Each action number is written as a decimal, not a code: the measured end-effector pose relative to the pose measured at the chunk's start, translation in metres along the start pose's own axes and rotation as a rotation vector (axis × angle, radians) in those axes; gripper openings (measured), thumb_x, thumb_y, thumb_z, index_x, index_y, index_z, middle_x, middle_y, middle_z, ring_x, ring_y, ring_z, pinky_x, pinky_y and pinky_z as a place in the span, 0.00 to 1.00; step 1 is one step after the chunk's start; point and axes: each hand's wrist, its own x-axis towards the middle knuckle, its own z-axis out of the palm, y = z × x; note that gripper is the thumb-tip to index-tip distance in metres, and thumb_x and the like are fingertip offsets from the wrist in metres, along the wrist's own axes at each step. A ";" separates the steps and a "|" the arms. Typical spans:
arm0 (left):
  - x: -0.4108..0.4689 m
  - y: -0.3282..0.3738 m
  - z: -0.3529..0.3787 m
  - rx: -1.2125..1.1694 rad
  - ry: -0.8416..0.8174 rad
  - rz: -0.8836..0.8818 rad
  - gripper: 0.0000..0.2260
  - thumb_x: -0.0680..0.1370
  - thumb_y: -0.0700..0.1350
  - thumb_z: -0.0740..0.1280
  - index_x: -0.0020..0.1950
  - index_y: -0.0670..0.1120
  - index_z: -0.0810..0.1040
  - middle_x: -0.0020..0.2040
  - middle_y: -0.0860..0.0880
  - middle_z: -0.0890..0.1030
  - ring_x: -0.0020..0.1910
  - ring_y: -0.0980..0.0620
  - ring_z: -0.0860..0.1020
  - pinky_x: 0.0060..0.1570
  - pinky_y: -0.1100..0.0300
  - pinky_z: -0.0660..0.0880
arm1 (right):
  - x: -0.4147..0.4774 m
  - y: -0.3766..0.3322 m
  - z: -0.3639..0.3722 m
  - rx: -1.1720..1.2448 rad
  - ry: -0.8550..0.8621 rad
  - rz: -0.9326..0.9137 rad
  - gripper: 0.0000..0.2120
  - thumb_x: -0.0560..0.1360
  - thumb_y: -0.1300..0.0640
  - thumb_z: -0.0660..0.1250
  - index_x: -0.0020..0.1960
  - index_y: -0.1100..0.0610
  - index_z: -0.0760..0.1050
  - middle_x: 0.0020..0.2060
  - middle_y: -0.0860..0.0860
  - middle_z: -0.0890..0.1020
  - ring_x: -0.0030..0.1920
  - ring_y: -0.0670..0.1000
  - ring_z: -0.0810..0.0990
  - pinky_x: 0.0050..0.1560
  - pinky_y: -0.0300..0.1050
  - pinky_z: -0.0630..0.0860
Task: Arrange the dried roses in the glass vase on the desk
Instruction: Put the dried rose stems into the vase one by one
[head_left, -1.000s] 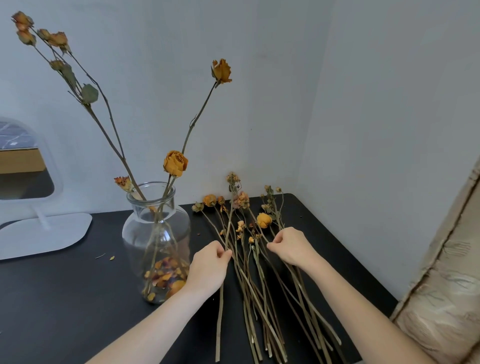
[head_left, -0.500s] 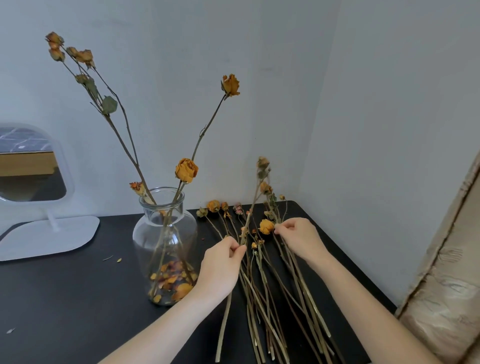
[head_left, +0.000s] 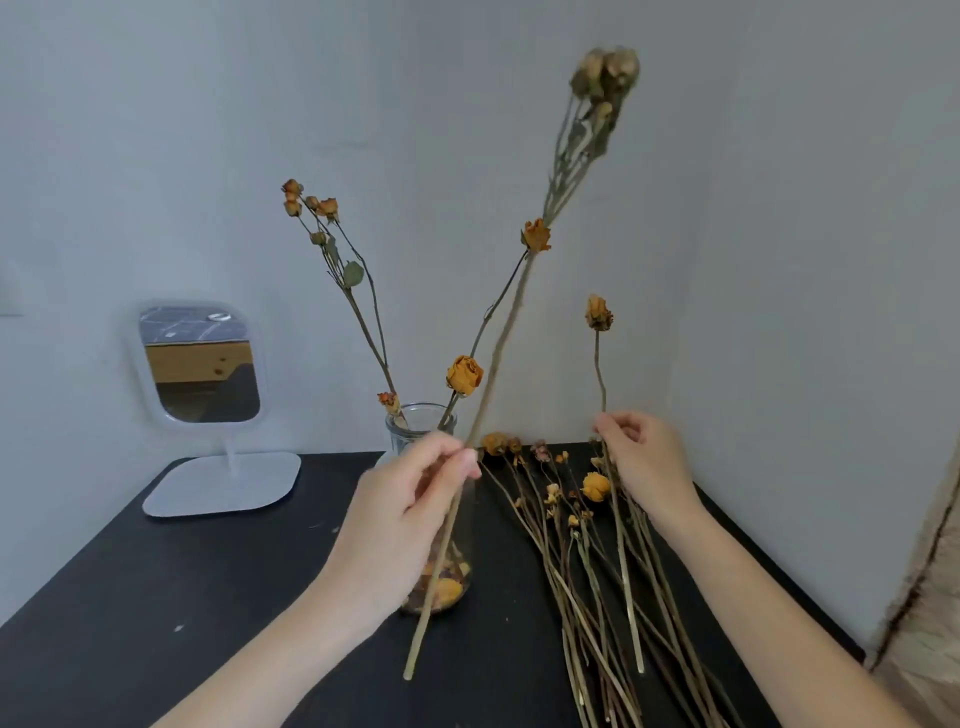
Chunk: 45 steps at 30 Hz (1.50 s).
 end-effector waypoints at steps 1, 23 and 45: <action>0.005 0.005 -0.011 -0.007 0.056 0.007 0.14 0.70 0.62 0.57 0.40 0.55 0.76 0.25 0.56 0.71 0.23 0.60 0.67 0.24 0.70 0.64 | -0.002 -0.004 0.003 0.009 -0.013 -0.010 0.12 0.77 0.52 0.62 0.55 0.58 0.77 0.44 0.49 0.80 0.45 0.45 0.77 0.45 0.39 0.70; 0.124 0.026 -0.064 0.225 0.417 0.034 0.11 0.81 0.45 0.57 0.47 0.43 0.77 0.34 0.52 0.77 0.30 0.59 0.70 0.49 0.54 0.72 | -0.009 -0.036 0.027 0.061 -0.044 -0.062 0.06 0.77 0.53 0.62 0.50 0.54 0.76 0.37 0.48 0.79 0.38 0.42 0.76 0.35 0.33 0.66; 0.136 -0.007 -0.048 0.630 0.133 -0.159 0.11 0.76 0.49 0.65 0.41 0.44 0.82 0.26 0.53 0.77 0.27 0.55 0.76 0.34 0.63 0.72 | -0.016 -0.034 0.033 0.069 -0.070 -0.070 0.03 0.77 0.55 0.62 0.46 0.51 0.75 0.38 0.53 0.81 0.36 0.46 0.77 0.35 0.33 0.69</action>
